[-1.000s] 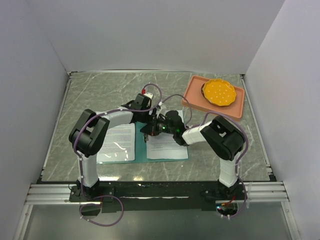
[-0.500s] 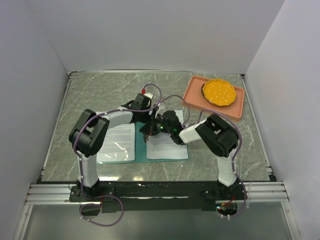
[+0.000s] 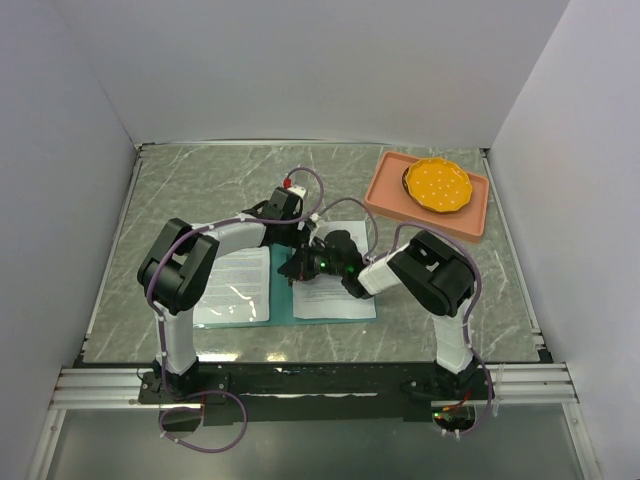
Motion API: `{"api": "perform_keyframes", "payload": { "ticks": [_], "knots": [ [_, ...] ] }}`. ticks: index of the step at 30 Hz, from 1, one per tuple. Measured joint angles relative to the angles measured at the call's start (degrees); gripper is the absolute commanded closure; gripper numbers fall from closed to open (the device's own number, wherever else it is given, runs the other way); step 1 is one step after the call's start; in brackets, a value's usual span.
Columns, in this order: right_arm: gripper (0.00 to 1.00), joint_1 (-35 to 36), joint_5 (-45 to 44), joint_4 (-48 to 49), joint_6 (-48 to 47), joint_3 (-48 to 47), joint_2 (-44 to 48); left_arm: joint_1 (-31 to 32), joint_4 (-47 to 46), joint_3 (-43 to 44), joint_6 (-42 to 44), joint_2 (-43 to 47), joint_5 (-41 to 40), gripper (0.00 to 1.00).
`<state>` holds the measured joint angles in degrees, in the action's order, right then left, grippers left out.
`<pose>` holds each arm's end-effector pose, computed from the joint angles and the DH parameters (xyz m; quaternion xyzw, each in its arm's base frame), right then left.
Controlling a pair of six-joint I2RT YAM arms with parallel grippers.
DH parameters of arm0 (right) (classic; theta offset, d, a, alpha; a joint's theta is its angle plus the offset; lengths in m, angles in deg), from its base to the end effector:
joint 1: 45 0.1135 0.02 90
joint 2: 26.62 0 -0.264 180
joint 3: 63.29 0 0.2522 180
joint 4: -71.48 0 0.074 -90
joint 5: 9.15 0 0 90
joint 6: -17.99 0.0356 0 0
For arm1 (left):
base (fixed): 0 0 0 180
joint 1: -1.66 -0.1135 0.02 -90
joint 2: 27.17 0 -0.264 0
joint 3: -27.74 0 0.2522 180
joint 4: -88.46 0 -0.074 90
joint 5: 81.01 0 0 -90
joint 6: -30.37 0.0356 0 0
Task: Put the files into the folder
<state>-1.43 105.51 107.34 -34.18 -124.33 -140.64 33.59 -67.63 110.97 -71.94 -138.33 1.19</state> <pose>0.2658 0.2733 0.1220 -0.1660 0.7786 0.5086 0.3279 0.3468 -0.2104 0.1557 0.1387 0.9329 -0.0633 0.3263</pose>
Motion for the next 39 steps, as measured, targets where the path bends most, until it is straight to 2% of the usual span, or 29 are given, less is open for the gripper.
{"api": "perform_keyframes", "payload": {
  "ticks": [10, 23, 39],
  "knots": [
    [1.0, 0.2, -1.7, 2.1, 1.8, 2.8, 0.0, 0.0, 0.0, 0.0, 0.0, 0.0, 0.0, 0.03],
    [1.0, 0.2, -2.3, -2.1, 0.5, 0.8, 0.0, -0.4, 0.2, 0.0, 0.6, 0.1, 0.5, 0.03],
    [1.0, 0.2, -2.5, -0.6, 2.1, 1.4, -1.5, -0.6, 1.0, 0.0, 0.9, 0.3, 0.9, 0.03]
  ]
}}
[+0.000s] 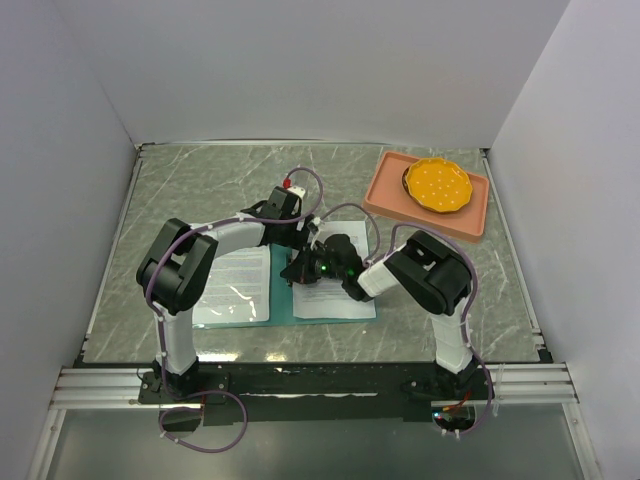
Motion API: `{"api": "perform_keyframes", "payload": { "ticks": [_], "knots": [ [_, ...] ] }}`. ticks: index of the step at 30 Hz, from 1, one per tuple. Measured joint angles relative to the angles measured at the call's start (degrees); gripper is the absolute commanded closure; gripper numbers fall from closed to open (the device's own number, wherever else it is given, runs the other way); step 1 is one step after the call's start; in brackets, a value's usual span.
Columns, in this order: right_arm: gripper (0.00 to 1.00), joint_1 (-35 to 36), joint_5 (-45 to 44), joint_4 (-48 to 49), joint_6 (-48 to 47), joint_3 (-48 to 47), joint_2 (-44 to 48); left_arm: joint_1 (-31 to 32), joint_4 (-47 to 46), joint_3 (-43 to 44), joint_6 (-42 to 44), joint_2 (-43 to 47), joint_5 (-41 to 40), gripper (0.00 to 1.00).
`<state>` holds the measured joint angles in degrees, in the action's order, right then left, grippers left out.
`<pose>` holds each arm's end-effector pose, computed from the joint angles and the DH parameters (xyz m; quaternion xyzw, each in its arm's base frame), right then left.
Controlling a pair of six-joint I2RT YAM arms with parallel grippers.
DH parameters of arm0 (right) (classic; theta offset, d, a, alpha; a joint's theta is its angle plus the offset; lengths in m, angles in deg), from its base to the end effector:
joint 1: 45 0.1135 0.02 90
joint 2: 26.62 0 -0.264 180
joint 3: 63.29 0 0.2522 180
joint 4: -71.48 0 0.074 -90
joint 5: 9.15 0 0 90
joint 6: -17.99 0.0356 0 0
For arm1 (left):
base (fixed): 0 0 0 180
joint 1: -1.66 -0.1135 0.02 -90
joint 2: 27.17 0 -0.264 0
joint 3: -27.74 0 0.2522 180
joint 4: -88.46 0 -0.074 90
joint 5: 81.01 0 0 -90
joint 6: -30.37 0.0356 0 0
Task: Put the files into the folder
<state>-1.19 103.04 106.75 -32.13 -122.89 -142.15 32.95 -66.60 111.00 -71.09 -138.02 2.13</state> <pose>0.2614 0.2694 0.1051 -0.1371 0.8028 0.4903 0.3103 0.3475 -0.2062 0.1566 0.1438 0.9345 -0.0641 0.3192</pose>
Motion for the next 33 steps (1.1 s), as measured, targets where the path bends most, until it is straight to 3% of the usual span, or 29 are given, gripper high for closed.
{"api": "perform_keyframes", "payload": {
  "ticks": [33],
  "knots": [
    [1.0, -1.0, 3.8, 5.5, 7.0, -0.4, -5.2, -0.9, 1.2, 0.0, 0.1, 0.3, 0.6, 0.04]
  ]
}}
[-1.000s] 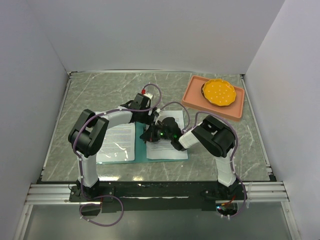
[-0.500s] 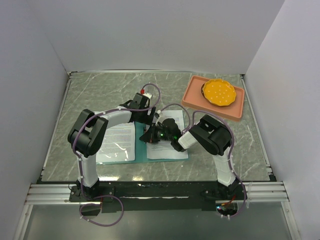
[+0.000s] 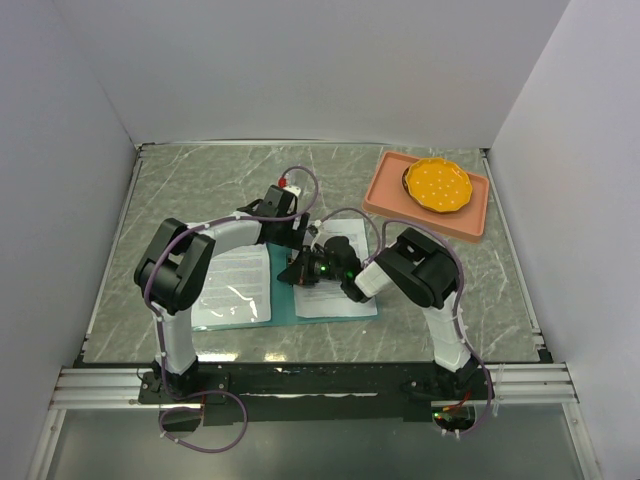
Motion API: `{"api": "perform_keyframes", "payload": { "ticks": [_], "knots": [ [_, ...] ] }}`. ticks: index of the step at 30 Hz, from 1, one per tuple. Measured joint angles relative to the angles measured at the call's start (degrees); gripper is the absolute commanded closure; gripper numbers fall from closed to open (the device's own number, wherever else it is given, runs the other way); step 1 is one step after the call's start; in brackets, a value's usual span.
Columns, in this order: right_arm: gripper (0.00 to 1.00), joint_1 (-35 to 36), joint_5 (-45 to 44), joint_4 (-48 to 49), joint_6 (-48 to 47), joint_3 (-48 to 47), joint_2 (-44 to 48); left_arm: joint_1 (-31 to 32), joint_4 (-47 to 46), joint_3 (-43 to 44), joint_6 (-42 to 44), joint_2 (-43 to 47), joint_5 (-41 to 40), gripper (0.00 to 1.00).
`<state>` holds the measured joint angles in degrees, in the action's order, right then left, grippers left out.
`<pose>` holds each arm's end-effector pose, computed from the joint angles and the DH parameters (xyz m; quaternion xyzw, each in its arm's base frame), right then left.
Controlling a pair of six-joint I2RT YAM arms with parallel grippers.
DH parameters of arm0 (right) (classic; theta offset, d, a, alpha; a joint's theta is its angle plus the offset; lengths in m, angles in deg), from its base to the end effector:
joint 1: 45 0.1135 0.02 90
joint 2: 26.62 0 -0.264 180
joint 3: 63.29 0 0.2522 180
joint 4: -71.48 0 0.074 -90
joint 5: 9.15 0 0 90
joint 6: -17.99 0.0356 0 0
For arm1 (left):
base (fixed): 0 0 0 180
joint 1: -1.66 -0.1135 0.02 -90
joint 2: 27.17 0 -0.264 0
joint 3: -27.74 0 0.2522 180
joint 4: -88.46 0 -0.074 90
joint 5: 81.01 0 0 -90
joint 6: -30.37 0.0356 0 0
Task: Put the files into the folder
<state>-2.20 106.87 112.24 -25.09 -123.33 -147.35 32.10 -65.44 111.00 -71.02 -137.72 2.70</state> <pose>0.2667 0.2683 0.0844 -0.1005 0.8019 0.5252 0.2665 0.3486 -0.2003 0.1573 0.1399 0.9378 -0.0633 0.3115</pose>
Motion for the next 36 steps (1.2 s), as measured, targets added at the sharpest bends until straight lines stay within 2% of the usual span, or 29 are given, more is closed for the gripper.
{"api": "perform_keyframes", "payload": {
  "ticks": [7, 16, 21, 26, 28, 36],
  "knots": [
    [1.0, -0.7, 2.8, -0.2, 3.0, -3.1, -2.5, -0.5, 0.5, -0.1, 0.1, 0.3, 0.0, 0.04],
    [1.0, -0.9, 2.4, 3.8, 5.0, -1.3, -2.8, -0.5, 0.6, -0.1, 0.2, 0.3, 0.0, 0.04],
    [0.84, -0.9, 1.1, 7.3, 5.6, 0.1, -2.5, -0.3, 4.5, 1.8, 0.2, 0.1, 1.1, 0.02],
    [0.62, -0.8, 0.6, 3.1, 3.8, -0.5, -0.3, -0.5, 12.6, 5.2, 0.7, 0.0, 2.4, 0.01],
    [0.53, -0.6, 0.3, -0.1, 2.3, -1.4, 1.3, -0.9, 15.8, 7.1, 1.3, 0.0, 2.7, 0.04],
    [0.4, -0.6, -3.1, -17.8, -5.0, -5.4, 8.4, -5.3, 27.6, 20.4, 3.3, 1.8, 9.1, 0.04]
  ]
}}
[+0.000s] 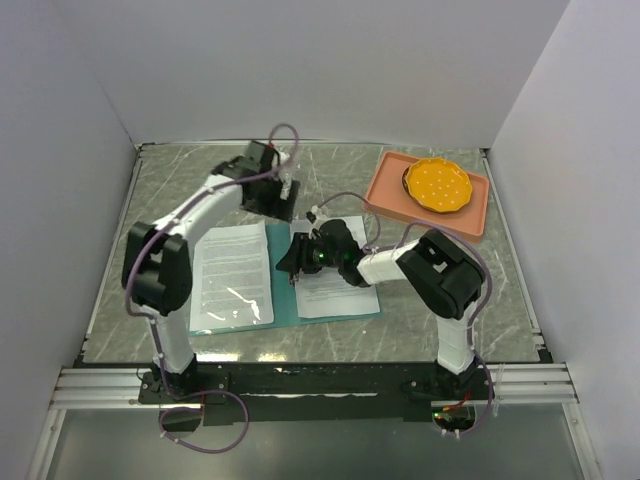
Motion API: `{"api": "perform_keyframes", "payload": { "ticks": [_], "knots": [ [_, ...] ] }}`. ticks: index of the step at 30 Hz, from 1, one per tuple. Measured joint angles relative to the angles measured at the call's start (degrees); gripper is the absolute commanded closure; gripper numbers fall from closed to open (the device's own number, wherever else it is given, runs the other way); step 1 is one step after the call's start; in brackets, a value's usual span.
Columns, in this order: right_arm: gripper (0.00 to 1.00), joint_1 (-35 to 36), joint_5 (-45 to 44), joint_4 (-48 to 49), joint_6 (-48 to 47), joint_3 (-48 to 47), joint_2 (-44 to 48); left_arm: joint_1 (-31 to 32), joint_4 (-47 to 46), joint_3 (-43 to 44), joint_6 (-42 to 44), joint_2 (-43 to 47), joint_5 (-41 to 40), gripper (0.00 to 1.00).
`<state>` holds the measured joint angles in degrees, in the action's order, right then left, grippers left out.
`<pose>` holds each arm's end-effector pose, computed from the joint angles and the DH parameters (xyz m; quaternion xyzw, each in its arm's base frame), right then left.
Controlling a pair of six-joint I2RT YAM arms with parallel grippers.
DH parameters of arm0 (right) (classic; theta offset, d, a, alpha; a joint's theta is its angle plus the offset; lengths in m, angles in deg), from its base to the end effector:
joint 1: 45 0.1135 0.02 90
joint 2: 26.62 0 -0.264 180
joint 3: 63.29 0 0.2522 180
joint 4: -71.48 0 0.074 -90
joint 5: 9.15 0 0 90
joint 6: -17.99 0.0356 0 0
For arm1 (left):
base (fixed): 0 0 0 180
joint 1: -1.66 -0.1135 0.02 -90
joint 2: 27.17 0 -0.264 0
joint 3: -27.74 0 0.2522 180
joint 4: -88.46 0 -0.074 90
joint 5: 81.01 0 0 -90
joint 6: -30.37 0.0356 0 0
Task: Put the files into the folder
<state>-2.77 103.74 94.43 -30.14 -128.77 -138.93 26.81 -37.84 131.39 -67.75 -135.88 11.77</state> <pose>0.2798 0.2727 0.1306 -0.1108 0.8211 0.4816 0.2856 0.3729 -0.1770 0.2476 0.1490 0.9512 -0.0994 0.2512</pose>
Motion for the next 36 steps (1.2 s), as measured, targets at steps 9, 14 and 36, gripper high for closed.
{"api": "perform_keyframes", "payload": {
  "ticks": [9, 14, 36],
  "knots": [
    [0.26, 2.5, -14.8, -33.9, -10.7, -15.7, 4.6, -16.5, 5.9, 2.2, 6.5, 14.5, 10.2, 0.04],
    [0.37, 6.7, -23.2, -48.5, -14.9, -29.7, 2.4, -28.0, 7.9, -6.4, 12.4, 20.7, 14.8, 0.04],
    [0.42, 8.6, -29.0, -66.1, -13.3, -34.8, -4.9, -47.2, 11.5, -26.6, 29.7, 17.5, 33.5, 0.01]
  ]
}}
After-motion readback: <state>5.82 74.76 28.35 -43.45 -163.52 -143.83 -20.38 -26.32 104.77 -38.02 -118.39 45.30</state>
